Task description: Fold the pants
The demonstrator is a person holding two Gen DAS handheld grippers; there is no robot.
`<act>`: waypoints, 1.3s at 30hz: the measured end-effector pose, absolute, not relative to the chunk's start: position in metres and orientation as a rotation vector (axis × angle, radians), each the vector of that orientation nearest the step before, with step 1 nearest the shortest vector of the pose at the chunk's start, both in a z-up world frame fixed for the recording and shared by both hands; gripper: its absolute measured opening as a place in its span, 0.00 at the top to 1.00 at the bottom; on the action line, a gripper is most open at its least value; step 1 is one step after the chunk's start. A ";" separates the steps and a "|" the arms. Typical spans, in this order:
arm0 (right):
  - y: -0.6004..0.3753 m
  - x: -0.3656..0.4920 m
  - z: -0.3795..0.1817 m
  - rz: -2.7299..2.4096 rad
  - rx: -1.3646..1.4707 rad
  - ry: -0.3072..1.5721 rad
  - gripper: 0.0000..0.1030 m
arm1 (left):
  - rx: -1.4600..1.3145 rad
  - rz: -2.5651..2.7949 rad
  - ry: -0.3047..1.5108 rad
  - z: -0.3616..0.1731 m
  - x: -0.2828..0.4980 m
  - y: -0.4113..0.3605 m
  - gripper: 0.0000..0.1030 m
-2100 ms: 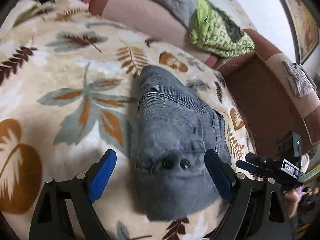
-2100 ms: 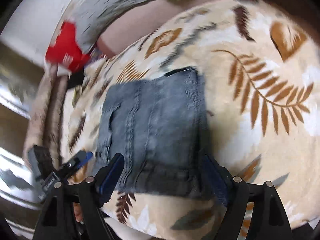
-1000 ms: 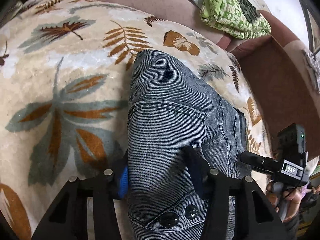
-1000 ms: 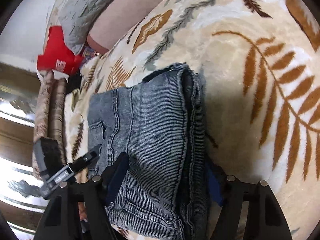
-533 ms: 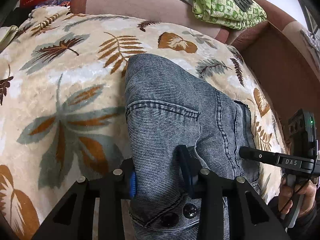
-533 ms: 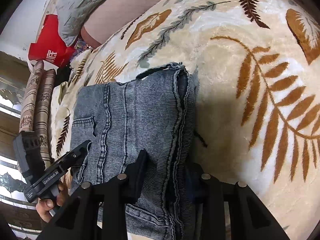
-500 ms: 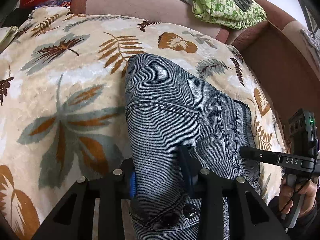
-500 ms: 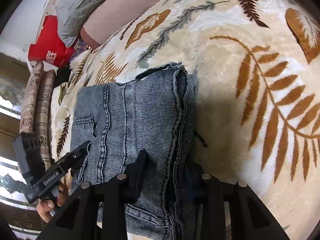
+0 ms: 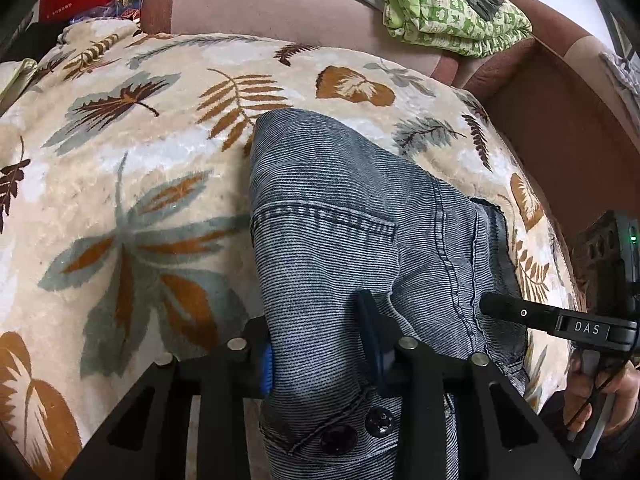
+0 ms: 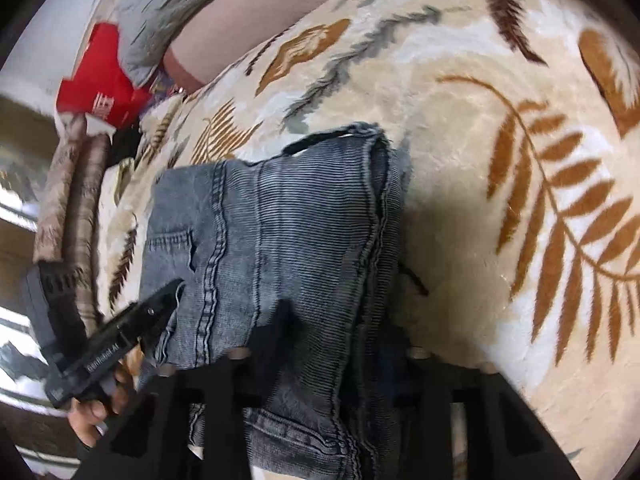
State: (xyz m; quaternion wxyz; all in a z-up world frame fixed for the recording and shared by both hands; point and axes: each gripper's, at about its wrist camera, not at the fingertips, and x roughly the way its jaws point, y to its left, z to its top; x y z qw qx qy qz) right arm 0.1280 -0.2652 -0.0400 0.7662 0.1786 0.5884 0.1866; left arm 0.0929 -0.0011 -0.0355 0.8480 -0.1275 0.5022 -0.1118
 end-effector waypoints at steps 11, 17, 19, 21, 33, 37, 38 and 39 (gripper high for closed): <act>-0.231 0.129 0.046 0.518 0.287 1.078 0.84 | -0.247 -0.184 0.859 0.039 0.080 0.042 0.81; -0.188 0.176 0.056 0.562 0.252 1.026 0.84 | -0.260 -0.123 0.867 0.031 0.120 0.082 0.77; -0.176 0.188 0.037 0.537 0.224 1.049 0.82 | -0.251 -0.082 0.923 0.003 0.136 0.085 0.68; -0.173 0.198 0.000 0.491 0.224 1.122 0.77 | -0.207 -0.022 1.026 -0.035 0.147 0.087 0.47; -0.170 0.124 0.001 0.348 0.007 1.031 0.27 | -0.139 0.073 0.912 -0.012 0.079 0.065 0.17; -0.172 0.125 -0.017 0.313 0.003 1.127 0.27 | -0.157 0.105 0.952 -0.019 0.075 0.062 0.15; -0.175 0.120 -0.006 0.310 0.004 1.112 0.27 | -0.152 0.122 0.944 -0.009 0.070 0.062 0.16; -0.178 0.111 0.008 0.309 -0.018 1.084 0.25 | -0.141 0.127 0.925 0.002 0.064 0.060 0.16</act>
